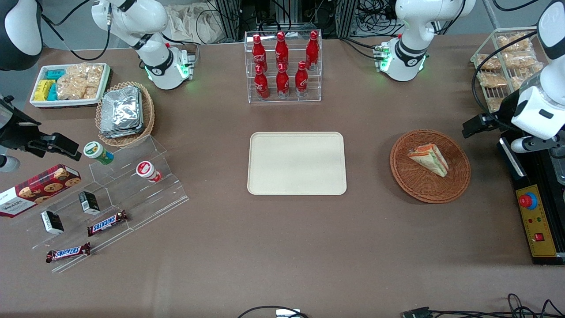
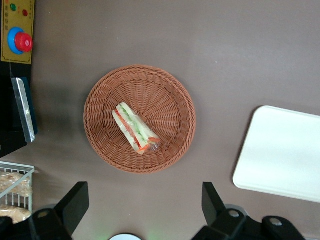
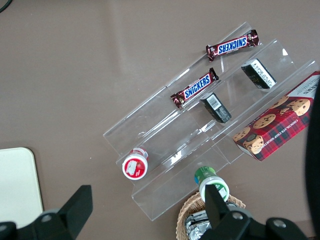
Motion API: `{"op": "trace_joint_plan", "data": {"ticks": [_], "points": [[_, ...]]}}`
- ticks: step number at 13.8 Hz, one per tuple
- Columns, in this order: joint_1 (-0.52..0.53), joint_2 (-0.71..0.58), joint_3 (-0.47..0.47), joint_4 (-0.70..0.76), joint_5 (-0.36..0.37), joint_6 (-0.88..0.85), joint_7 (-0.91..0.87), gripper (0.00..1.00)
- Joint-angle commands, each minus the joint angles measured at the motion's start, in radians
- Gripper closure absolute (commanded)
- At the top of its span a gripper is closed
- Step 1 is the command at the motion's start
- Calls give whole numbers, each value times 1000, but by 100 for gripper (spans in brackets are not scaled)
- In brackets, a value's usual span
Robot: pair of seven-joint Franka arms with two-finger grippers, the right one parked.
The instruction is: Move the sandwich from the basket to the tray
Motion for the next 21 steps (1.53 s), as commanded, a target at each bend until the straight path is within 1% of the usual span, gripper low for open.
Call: {"op": "trace_joint_plan", "data": {"ticks": [1,3,6,10,13,16,19,21], "points": [[33,-140,-5,-245,4,154,-65,0],[45,-192,-5,-374,1,251,-109,0],[45,-198,-5,-482,4,352,-261,0],[45,-191,-5,-568,4,454,-327,0],[45,-188,-5,-664,4,573,-404,0],[45,-159,-5,-724,4,676,-468,0],[44,-130,-5,-764,4,759,-498,0],[44,-105,-5,-767,4,779,-499,0]]}}
